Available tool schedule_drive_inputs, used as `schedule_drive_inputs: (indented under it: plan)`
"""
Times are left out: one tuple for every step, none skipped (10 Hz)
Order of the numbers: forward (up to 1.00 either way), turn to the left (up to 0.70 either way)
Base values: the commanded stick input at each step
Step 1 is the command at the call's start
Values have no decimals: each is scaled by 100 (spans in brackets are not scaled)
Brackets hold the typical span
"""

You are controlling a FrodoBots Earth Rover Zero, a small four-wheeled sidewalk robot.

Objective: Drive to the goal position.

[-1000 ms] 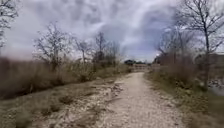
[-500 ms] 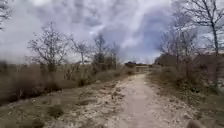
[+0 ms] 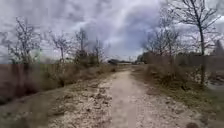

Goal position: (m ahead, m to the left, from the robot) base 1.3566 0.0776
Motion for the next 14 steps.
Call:
schedule_drive_inputs:
  plan:
    - [70,0]
    - [70,0]
    - [70,0]
    - [70,0]
    - [70,0]
    - [70,0]
    - [70,0]
    - [70,0]
    - [70,0]
    - [70,0]
    - [70,0]
    - [70,0]
    - [70,0]
    - [70,0]
